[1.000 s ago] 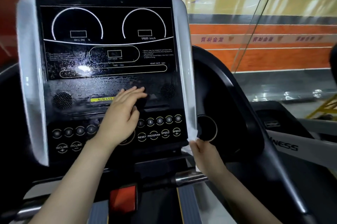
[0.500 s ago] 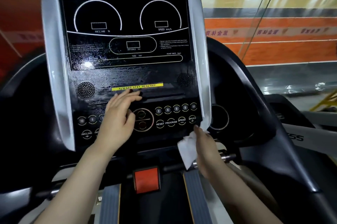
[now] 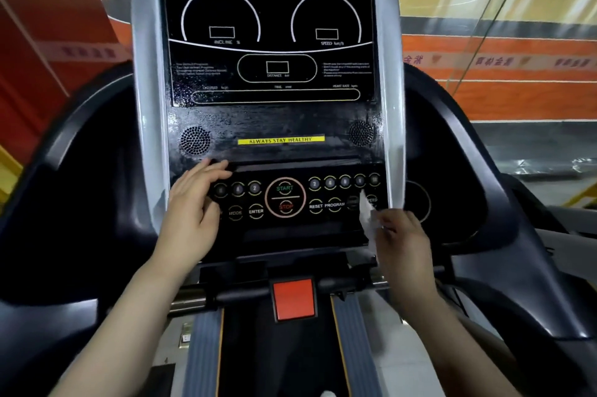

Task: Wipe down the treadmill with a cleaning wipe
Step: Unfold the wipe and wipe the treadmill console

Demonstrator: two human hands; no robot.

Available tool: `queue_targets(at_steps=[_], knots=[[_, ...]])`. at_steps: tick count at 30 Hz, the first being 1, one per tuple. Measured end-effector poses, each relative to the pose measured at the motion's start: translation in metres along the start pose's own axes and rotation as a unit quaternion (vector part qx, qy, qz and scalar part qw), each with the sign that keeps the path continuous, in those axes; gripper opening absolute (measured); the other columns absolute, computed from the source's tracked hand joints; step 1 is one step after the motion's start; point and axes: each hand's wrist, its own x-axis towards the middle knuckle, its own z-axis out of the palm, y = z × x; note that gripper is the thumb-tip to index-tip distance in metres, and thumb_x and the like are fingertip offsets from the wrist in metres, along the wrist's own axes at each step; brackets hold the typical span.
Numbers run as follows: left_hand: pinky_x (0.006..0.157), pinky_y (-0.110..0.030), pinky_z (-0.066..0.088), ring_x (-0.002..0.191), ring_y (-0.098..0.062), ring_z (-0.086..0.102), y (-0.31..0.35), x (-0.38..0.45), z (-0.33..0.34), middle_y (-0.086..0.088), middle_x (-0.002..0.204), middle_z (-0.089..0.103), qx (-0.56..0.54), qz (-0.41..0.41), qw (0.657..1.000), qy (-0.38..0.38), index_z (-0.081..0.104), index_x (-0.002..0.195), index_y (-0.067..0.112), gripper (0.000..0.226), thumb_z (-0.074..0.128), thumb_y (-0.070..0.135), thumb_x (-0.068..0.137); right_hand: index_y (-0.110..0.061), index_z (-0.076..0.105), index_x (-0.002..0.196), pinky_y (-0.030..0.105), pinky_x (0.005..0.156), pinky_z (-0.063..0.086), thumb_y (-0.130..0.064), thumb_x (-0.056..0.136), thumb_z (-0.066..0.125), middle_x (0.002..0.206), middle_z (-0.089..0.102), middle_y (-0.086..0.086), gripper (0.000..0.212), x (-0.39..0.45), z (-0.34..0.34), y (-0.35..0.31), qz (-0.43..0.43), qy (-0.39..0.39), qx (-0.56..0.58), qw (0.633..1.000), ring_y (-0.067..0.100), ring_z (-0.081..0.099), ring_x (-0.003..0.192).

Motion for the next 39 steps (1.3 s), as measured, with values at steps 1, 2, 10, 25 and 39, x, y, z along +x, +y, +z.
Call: queue_targets(at_steps=[1,2,10,25,39], knots=[[0.121,-0.038,0.021,0.145,-0.014,0.033,0.0,-0.004,-0.001,0.005,0.142,0.054,0.005,-0.006,1.0,0.005,0.06,0.122,0.016,0.058,0.04,-0.001,0.07,-0.012,0.065,0.094,0.018,0.073,0.044,0.004,0.086,0.06,0.096,0.057,-0.002,0.018,0.002,0.005,0.003,-0.053,-0.013,-0.034,0.998,0.015,0.06,0.081],[0.121,-0.03,0.019,0.146,-0.013,0.031,-0.001,-0.008,-0.003,0.006,0.143,0.052,0.014,-0.011,1.0,0.01,0.059,0.123,0.016,0.058,0.041,0.0,0.071,-0.008,0.063,0.093,0.024,0.075,0.044,0.006,0.084,0.062,0.097,0.055,0.002,0.017,0.004,0.011,0.01,-0.098,-0.033,-0.076,0.992,0.021,0.058,0.083],[0.111,-0.052,0.036,0.141,-0.013,0.036,-0.029,-0.036,-0.026,0.004,0.144,0.049,-0.023,-0.084,0.993,0.081,0.056,0.124,0.017,0.058,0.04,0.0,0.071,-0.029,0.059,0.101,0.025,0.074,0.05,-0.012,0.089,0.063,0.103,0.053,-0.007,0.021,0.002,0.065,-0.009,-0.411,-0.22,-0.273,0.842,0.014,0.051,0.092],[0.103,-0.02,0.04,0.114,0.007,0.053,-0.039,-0.066,-0.042,0.013,0.121,0.059,-0.136,-0.264,0.939,0.172,0.054,0.123,0.024,0.051,0.04,0.012,0.076,-0.013,0.068,0.077,0.033,0.065,0.045,-0.009,0.075,0.045,0.073,0.06,0.003,0.024,-0.031,0.177,-0.165,-0.583,-0.22,-0.218,0.751,0.024,0.059,0.07],[0.11,-0.025,0.035,0.126,0.0,0.05,-0.042,-0.098,-0.075,0.01,0.129,0.059,-0.136,-0.29,0.933,0.162,0.057,0.126,0.018,0.042,0.04,-0.005,0.097,-0.019,0.061,0.069,0.033,0.072,0.029,-0.012,0.075,0.062,0.066,0.054,-0.001,0.009,-0.027,0.199,-0.17,-0.645,-0.137,-0.251,0.709,0.022,0.055,0.07]])
